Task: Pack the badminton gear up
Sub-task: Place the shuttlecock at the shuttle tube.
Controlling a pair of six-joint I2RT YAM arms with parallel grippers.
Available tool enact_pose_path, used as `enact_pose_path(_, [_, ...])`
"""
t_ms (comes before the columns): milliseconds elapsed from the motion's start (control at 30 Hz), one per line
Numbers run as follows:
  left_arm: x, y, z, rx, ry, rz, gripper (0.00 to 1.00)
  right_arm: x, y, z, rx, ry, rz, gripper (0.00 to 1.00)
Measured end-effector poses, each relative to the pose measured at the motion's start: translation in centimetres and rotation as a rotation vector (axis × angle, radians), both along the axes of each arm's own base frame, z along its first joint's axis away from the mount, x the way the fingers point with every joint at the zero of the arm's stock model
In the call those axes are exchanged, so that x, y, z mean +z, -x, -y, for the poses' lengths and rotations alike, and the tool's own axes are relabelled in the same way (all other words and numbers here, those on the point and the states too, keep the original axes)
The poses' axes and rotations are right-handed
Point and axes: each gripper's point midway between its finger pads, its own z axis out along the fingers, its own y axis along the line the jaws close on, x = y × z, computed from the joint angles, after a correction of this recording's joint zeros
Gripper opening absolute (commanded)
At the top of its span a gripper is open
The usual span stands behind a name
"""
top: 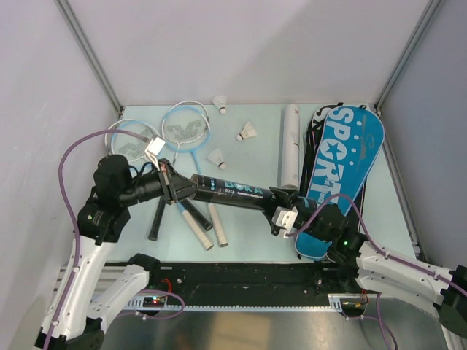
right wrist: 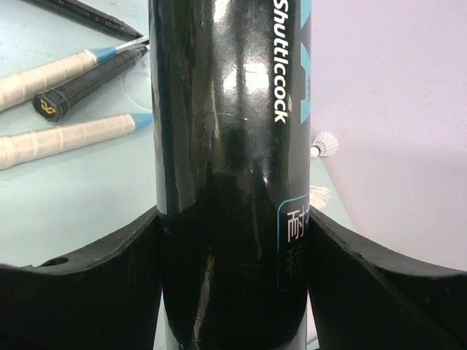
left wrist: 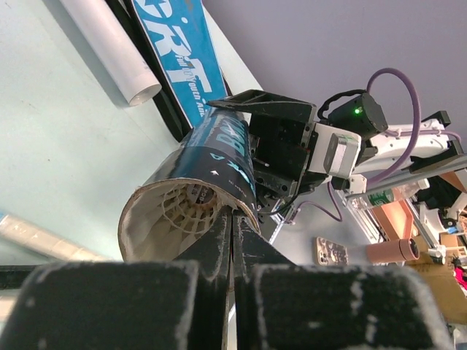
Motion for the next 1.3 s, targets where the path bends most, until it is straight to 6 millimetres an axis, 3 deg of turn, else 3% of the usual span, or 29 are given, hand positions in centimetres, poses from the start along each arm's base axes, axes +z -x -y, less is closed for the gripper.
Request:
enact_pose_path(200, [0.6, 0.3, 0.0, 0.001, 0.019, 0.010, 0.10, 0.1, 0.4, -0.4, 0.026, -0.030, -0.023, 0.29])
enact_pose_path(433, [0.9, 0.6, 0.0, 0.003, 0.032, 0.007, 0.52, 0.5, 0.9, -0.7, 0.053, -0.060, -0.039, 0.29])
enact_pose_path(567, [1.2, 0.6, -0.2, 0.018, 0.033, 0.022, 0.69, 0.7, 1.1, -0.6, 0.054, -0.074, -0.038, 0.29])
enact_pose_path(733, [3.4, 1.0, -0.6, 0.042, 0.044, 0.073, 0.73, 0.9, 1.1, -0.4, 0.043, -0.101, -0.047, 0.29])
enact_pose_path(1033, [9.4, 2.4, -1.0, 0.040, 0.099, 0.222, 0.81, 0.5, 1.3, -0.7, 0.052, -0.107, -0.077, 0.29])
enact_pose_path(1300, [11.4, 0.7, -1.7, 0.136, 0.090, 0.279, 0.83, 0.4, 0.5, -0.1, -0.033, -0.210, -0.218, 0.29])
